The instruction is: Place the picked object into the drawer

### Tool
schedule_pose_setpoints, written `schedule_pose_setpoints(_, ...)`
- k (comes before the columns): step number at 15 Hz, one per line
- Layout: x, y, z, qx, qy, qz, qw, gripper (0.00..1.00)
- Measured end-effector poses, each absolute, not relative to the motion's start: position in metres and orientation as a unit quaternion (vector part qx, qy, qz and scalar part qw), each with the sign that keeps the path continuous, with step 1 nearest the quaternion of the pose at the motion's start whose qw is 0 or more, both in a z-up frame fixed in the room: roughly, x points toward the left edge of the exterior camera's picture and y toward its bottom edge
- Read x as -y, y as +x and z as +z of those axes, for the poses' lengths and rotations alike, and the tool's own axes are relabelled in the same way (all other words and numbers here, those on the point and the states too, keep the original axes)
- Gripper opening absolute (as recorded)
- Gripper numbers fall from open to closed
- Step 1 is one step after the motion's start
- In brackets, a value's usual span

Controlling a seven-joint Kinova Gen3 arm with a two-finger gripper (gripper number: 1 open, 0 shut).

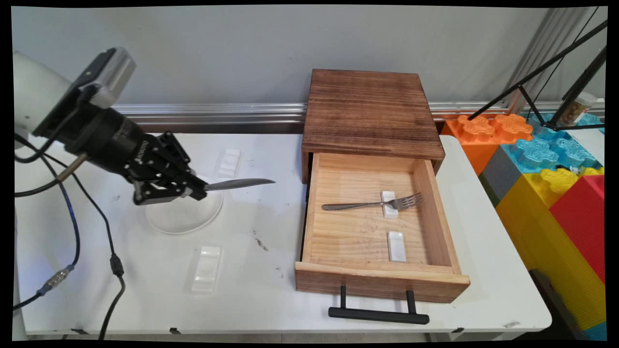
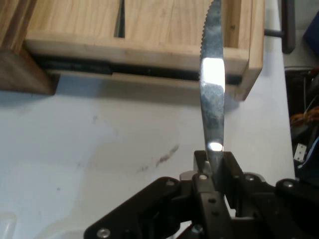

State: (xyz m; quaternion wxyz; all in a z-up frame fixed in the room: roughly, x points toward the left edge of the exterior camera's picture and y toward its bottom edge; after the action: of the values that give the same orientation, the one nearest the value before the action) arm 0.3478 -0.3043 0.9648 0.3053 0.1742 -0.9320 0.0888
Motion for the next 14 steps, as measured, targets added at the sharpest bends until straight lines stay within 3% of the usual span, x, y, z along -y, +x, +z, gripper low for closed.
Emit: schedule_pose_setpoints(14, 0.364, 0.240, 0.973, 0.932, 0.180, 0.026, 0.312, 0.00)
